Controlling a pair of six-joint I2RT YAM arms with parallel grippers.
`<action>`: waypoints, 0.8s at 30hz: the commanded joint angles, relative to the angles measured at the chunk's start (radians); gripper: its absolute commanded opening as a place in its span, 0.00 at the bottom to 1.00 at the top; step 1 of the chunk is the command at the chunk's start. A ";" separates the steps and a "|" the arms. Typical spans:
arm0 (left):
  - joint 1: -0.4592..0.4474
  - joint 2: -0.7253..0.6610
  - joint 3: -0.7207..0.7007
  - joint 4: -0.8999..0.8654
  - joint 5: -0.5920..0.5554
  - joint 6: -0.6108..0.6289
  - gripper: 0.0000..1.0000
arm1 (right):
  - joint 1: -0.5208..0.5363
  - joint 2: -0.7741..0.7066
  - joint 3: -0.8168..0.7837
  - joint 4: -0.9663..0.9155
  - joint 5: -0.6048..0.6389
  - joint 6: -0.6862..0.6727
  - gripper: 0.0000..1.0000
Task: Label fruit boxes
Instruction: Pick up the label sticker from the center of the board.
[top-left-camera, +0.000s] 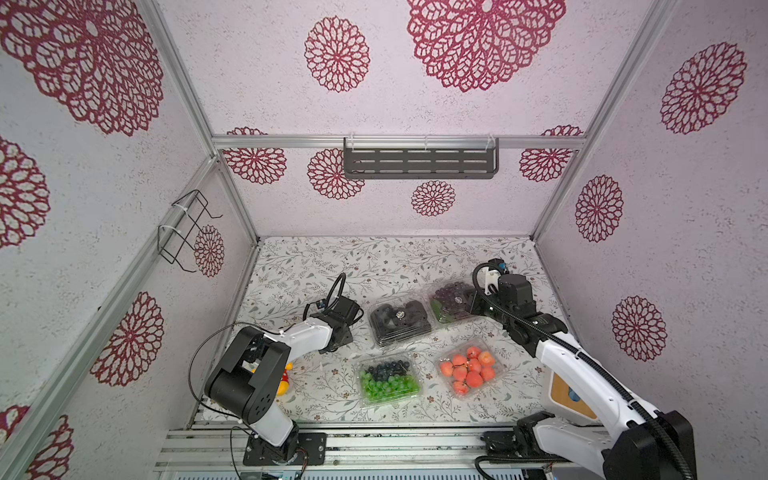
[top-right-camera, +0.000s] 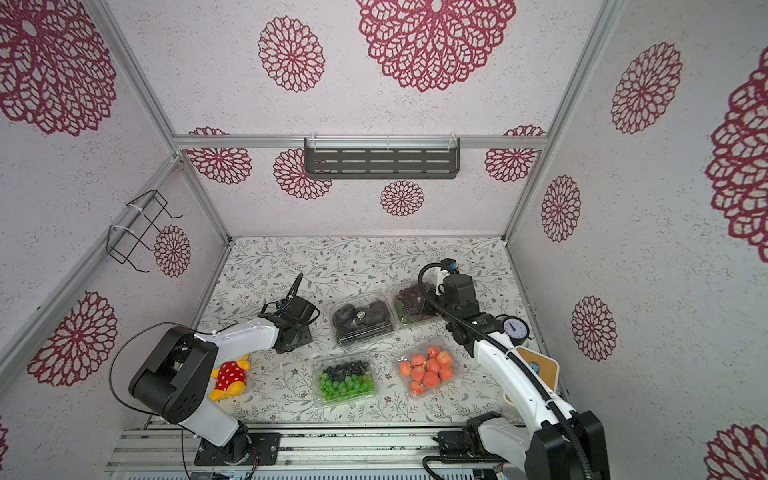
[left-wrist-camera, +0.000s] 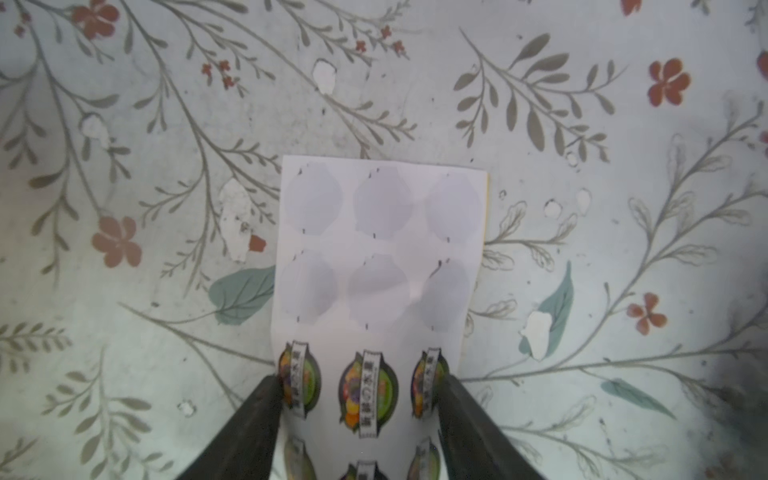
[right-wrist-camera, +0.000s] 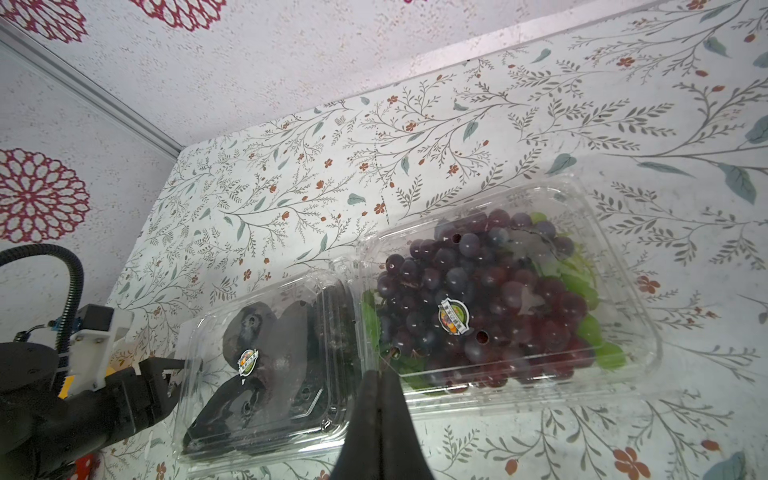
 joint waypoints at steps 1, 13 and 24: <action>0.025 0.041 -0.072 0.028 0.168 0.005 0.48 | 0.015 -0.030 0.001 0.032 0.003 -0.008 0.00; 0.062 -0.145 -0.049 0.063 0.209 0.114 0.24 | 0.168 0.029 0.019 0.141 -0.054 -0.071 0.00; 0.072 -0.478 -0.087 0.201 0.408 0.239 0.23 | 0.230 0.165 0.013 0.418 -0.332 0.057 0.03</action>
